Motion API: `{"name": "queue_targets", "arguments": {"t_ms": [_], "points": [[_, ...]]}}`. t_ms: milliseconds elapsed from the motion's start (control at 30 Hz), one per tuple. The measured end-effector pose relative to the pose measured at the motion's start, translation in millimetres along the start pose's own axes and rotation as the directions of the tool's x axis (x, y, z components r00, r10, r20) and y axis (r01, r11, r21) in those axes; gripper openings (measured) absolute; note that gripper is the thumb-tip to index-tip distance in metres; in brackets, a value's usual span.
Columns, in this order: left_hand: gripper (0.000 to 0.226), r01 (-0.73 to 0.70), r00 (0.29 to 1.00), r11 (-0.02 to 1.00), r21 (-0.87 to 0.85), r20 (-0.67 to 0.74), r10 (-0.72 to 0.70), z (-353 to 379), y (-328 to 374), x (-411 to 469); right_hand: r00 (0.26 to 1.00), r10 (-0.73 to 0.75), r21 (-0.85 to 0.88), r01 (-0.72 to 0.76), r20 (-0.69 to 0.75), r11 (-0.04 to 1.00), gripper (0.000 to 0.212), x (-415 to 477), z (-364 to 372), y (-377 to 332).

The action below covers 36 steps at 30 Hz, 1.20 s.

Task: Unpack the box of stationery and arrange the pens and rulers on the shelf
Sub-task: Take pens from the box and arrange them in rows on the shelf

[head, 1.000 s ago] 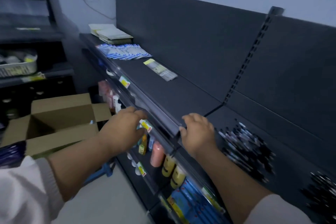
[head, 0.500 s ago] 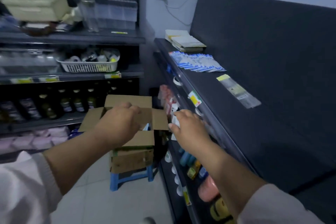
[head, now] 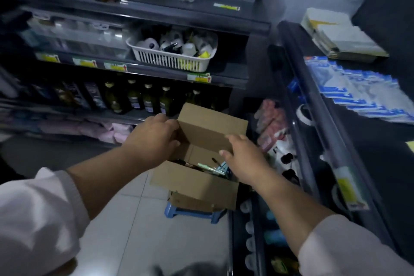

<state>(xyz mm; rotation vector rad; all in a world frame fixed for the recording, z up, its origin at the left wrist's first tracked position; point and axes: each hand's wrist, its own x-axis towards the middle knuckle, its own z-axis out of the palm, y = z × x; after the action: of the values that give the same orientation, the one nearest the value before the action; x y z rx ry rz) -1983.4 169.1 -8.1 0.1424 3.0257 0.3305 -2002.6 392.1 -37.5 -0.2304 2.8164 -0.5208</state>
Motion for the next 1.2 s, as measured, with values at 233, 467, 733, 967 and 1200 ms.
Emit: {"name": "queue_targets", "arguments": {"t_ms": [233,467,733,967,1200], "points": [[0.043,0.003,0.999,1.000,0.015,0.054,-0.004,42,-52,70,0.995,0.062,-0.029,-0.060,0.084,0.998,0.056,83,47,7],[0.041,-0.039,0.984,0.999,-0.007,0.172,0.040,115,-85,129,0.953,0.122,0.041,-0.138,0.276,0.990,0.059,157,125,38],[0.055,-0.016,0.982,1.000,0.026,0.189,0.011,207,-119,175,0.879,0.108,0.000,-0.122,0.465,0.993,0.069,221,232,66],[0.070,-0.021,0.986,1.000,-0.009,0.166,0.023,259,-143,183,0.788,0.082,-0.106,-0.021,0.610,0.994,0.066,265,296,67],[0.070,-0.010,0.992,0.998,-0.060,0.127,0.017,273,-148,186,0.765,0.061,-0.189,0.081,0.641,0.979,0.007,281,331,59]]}}
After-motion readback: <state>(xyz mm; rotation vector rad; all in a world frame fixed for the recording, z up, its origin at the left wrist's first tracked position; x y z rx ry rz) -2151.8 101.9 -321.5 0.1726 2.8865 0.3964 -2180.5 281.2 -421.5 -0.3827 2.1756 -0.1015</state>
